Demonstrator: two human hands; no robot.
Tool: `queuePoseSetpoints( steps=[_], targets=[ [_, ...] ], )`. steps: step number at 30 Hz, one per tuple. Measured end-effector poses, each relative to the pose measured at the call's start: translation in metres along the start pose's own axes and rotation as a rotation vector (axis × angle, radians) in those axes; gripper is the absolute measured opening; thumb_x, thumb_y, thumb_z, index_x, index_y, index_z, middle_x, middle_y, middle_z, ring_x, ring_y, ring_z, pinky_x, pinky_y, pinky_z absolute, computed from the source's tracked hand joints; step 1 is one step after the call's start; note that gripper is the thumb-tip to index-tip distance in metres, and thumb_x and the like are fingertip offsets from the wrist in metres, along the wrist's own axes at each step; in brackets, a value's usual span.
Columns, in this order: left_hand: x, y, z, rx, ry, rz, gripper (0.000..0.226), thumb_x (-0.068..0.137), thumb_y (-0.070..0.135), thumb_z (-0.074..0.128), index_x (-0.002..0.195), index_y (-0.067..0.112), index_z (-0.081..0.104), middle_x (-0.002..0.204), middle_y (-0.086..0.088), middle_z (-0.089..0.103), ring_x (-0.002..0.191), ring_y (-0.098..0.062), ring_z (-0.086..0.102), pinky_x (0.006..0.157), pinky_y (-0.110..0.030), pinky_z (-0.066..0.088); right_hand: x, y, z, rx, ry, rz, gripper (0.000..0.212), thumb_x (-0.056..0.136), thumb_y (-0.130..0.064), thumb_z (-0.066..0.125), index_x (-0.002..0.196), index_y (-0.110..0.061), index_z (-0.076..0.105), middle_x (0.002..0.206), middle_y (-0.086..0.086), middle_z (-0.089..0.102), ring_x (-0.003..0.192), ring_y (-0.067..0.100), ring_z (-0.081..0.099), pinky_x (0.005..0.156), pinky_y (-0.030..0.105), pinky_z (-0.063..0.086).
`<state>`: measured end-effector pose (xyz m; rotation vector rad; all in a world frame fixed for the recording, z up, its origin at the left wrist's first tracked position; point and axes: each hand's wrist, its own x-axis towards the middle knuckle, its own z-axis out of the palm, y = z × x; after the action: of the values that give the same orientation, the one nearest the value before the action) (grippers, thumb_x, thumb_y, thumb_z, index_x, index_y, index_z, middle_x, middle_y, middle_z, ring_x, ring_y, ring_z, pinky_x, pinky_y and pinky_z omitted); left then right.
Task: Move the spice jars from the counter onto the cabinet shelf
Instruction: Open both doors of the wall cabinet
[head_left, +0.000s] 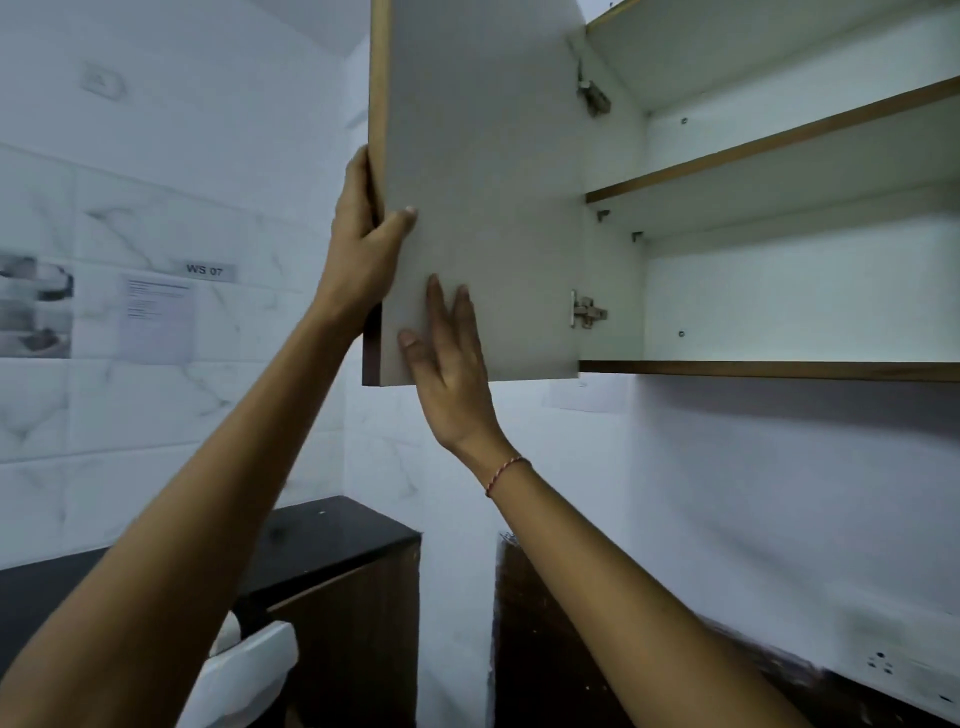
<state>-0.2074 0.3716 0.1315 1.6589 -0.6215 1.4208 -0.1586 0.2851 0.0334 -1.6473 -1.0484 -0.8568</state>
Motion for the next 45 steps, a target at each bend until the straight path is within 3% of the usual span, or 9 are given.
queuePoseSetpoints(
  steps=[11, 17, 19, 22, 25, 30, 35, 40, 45],
  targets=[
    [0.015, -0.092, -0.049, 0.187, 0.163, -0.063, 0.033, 0.091, 0.023, 0.052, 0.122, 0.010, 0.049, 0.111, 0.006, 0.061, 0.096, -0.016, 0.063, 0.087, -0.037, 0.054, 0.043, 0.038, 0.080, -0.437, -0.062, -0.066, 0.066, 0.094, -0.052, 0.032, 0.148, -0.032, -0.002, 0.158, 0.010, -0.010, 0.146, 0.025, -0.009, 0.117, 0.046, 0.007],
    [0.019, -0.114, -0.054, 0.265, 0.184, -0.021, 0.039, 0.093, 0.025, 0.049, 0.128, 0.007, 0.044, 0.117, 0.005, 0.059, 0.105, -0.017, 0.060, 0.088, -0.025, 0.049, 0.050, 0.051, 0.100, -0.490, 0.000, -0.094, 0.067, 0.093, -0.054, 0.030, 0.148, -0.032, -0.001, 0.158, 0.010, -0.009, 0.146, 0.026, -0.009, 0.116, 0.047, 0.004],
    [0.020, -0.116, -0.050, 0.430, 0.195, -0.005, 0.051, 0.094, 0.027, 0.046, 0.140, 0.008, 0.032, 0.134, -0.006, 0.052, 0.117, -0.026, 0.053, 0.092, -0.027, 0.042, 0.051, 0.054, 0.103, -0.506, 0.005, -0.104, 0.068, 0.092, -0.055, 0.031, 0.148, -0.031, 0.000, 0.158, 0.011, -0.008, 0.146, 0.026, -0.008, 0.116, 0.048, 0.003],
    [0.019, -0.109, -0.037, 0.933, 0.205, 0.067, 0.067, 0.092, 0.022, 0.041, 0.150, 0.014, 0.008, 0.154, -0.017, 0.021, 0.140, -0.031, 0.025, 0.111, -0.043, 0.024, 0.052, 0.058, 0.097, -0.527, 0.011, -0.139, 0.070, 0.091, -0.054, 0.036, 0.148, -0.027, 0.006, 0.158, 0.011, -0.003, 0.146, 0.026, -0.003, 0.116, 0.048, 0.007],
    [0.021, -0.096, -0.011, 1.104, 0.207, 0.172, 0.067, 0.090, 0.024, 0.038, 0.150, 0.019, 0.007, 0.156, -0.020, 0.005, 0.145, -0.035, 0.003, 0.116, -0.049, 0.001, 0.052, 0.071, 0.074, -0.608, 0.080, -0.156, 0.071, 0.090, -0.054, 0.038, 0.148, -0.024, 0.011, 0.158, 0.013, 0.003, 0.146, 0.027, 0.003, 0.116, 0.047, 0.009],
    [0.014, -0.083, 0.070, 0.778, 0.094, 0.164, 0.064, 0.092, 0.039, 0.033, 0.149, 0.019, 0.012, 0.157, -0.017, 0.005, 0.146, -0.033, 0.002, 0.117, -0.045, 0.002, 0.043, 0.105, -0.011, -0.940, 0.139, -0.108, 0.074, 0.089, -0.059, 0.035, 0.148, -0.021, 0.014, 0.158, 0.013, 0.004, 0.146, 0.027, 0.002, 0.117, 0.049, 0.007],
    [-0.019, -0.063, 0.186, 0.235, -0.016, 0.052, 0.060, 0.093, 0.019, 0.037, 0.148, 0.014, 0.014, 0.157, -0.015, 0.008, 0.146, -0.028, 0.005, 0.118, -0.043, 0.011, 0.006, 0.129, -0.139, -1.262, 0.233, -0.064, 0.067, 0.090, -0.045, 0.044, 0.147, -0.020, 0.021, 0.157, 0.015, 0.011, 0.146, 0.027, 0.010, 0.114, 0.050, 0.010],
    [-0.059, -0.018, 0.311, -0.093, -0.244, 0.004, 0.054, 0.098, 0.020, 0.034, 0.149, 0.014, 0.014, 0.158, -0.011, 0.007, 0.147, -0.023, 0.002, 0.117, -0.043, 0.009, -0.044, 0.125, -0.272, -1.634, 0.345, 0.134, 0.072, 0.089, -0.037, 0.049, 0.148, -0.015, 0.014, 0.156, 0.018, 0.007, 0.146, 0.029, 0.008, 0.115, 0.050, 0.011],
    [-0.090, 0.044, 0.413, -0.452, -0.481, -0.067, 0.057, 0.101, 0.028, 0.031, 0.149, 0.011, 0.005, 0.159, -0.008, 0.003, 0.147, -0.021, -0.002, 0.117, -0.035, 0.005, -0.085, 0.112, -0.380, -1.802, 0.379, 0.339, 0.080, 0.088, -0.039, 0.055, 0.148, -0.011, 0.011, 0.156, 0.020, 0.001, 0.145, 0.033, 0.003, 0.115, 0.051, 0.008]
  ],
)
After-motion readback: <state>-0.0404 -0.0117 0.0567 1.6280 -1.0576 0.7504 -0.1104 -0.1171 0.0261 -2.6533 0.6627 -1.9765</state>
